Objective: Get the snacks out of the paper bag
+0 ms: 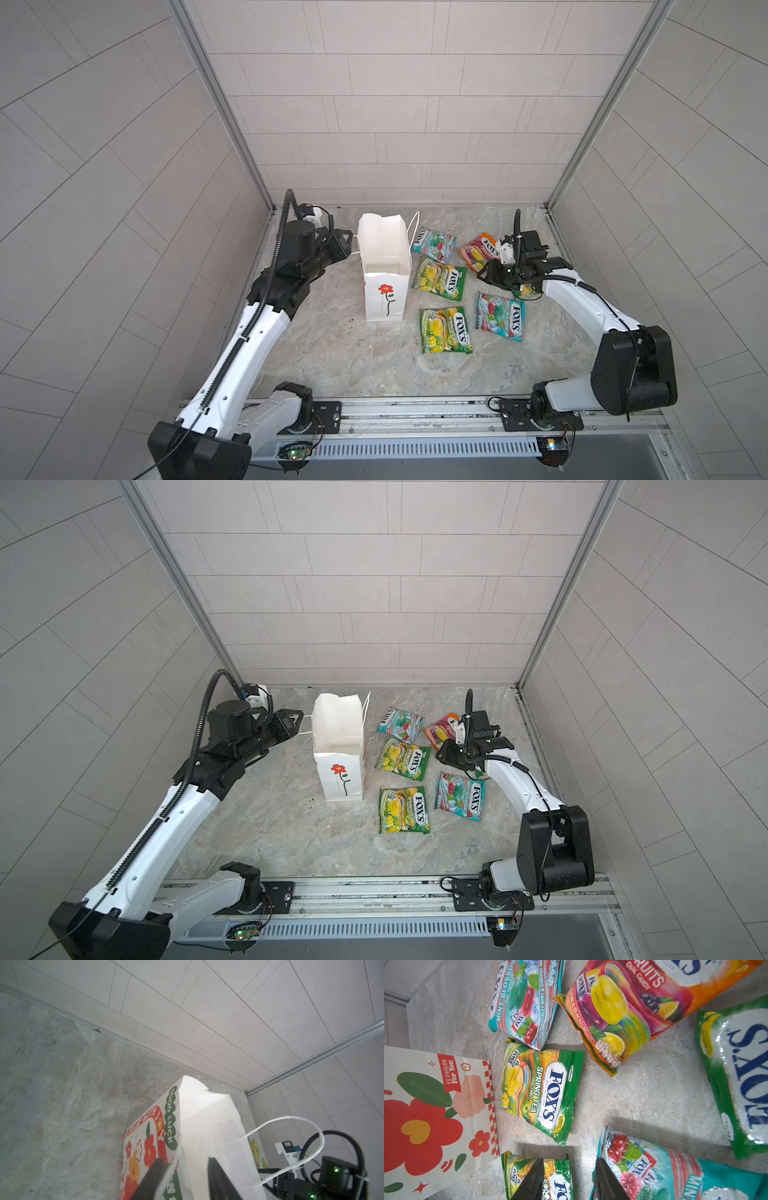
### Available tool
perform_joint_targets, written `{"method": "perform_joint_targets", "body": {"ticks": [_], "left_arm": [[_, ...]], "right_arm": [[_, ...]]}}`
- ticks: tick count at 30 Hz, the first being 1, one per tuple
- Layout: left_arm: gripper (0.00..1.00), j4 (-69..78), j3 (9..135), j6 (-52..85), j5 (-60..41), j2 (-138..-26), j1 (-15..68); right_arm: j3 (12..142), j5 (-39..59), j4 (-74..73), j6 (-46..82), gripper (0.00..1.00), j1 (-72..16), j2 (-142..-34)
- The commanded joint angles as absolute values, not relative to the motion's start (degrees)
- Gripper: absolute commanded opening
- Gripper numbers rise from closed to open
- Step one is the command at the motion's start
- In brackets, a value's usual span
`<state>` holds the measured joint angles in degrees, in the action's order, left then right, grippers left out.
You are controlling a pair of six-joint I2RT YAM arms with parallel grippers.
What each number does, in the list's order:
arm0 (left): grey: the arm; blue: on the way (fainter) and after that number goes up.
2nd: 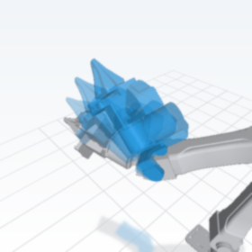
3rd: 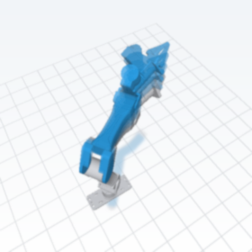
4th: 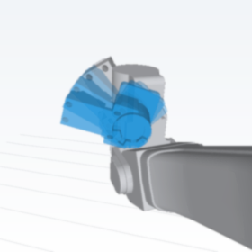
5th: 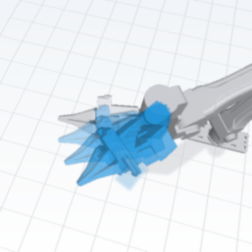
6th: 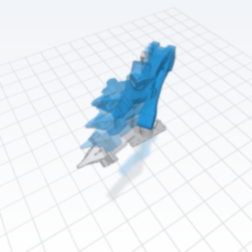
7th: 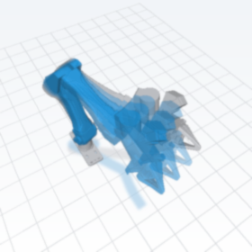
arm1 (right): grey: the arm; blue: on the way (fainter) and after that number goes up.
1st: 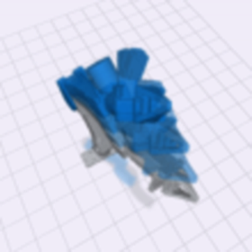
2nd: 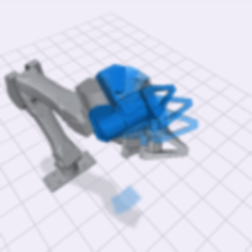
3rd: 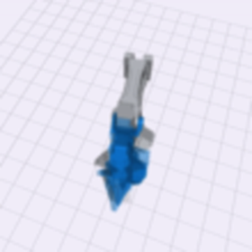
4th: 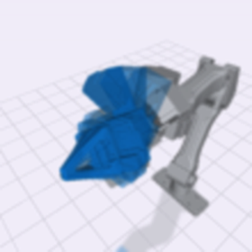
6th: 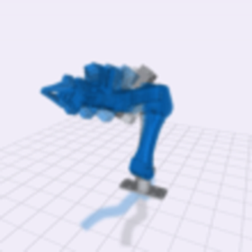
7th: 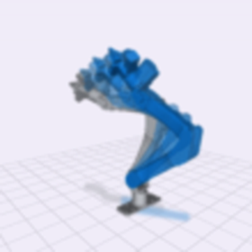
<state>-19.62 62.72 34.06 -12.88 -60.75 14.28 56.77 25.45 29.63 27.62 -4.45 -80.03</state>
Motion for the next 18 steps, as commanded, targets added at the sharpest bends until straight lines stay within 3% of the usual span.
{"method": "perform_joint_targets", "body": {"ticks": [1,4,6,11,18], "left_arm": [[0.64,-22.2,64.2,30.4,-12.2,-60.2,14.2],[0.78,-23.6,66.4,26.6,-13.0,-59.9,14.2],[0.96,-25.1,68.0,23.5,-12.8,-59.6,14.2],[0.99,-30.3,71.6,15.7,-6.8,-57.6,14.2],[0.99,-30.4,67.0,14.4,13.9,-51.5,14.2]], "right_arm": [[56.1,25.2,29.3,27.7,0.42,-4.2,-78.6],[55.6,24.7,29.3,27.6,0.43,-4.3,-78.0],[55.2,24.3,29.2,27.3,0.43,-4.2,-77.6],[54.0,21.3,28.7,26.9,0.43,-4.2,-76.0],[50.0,7.3,27.7,29.3,0.43,-4.1,-70.6]]}}
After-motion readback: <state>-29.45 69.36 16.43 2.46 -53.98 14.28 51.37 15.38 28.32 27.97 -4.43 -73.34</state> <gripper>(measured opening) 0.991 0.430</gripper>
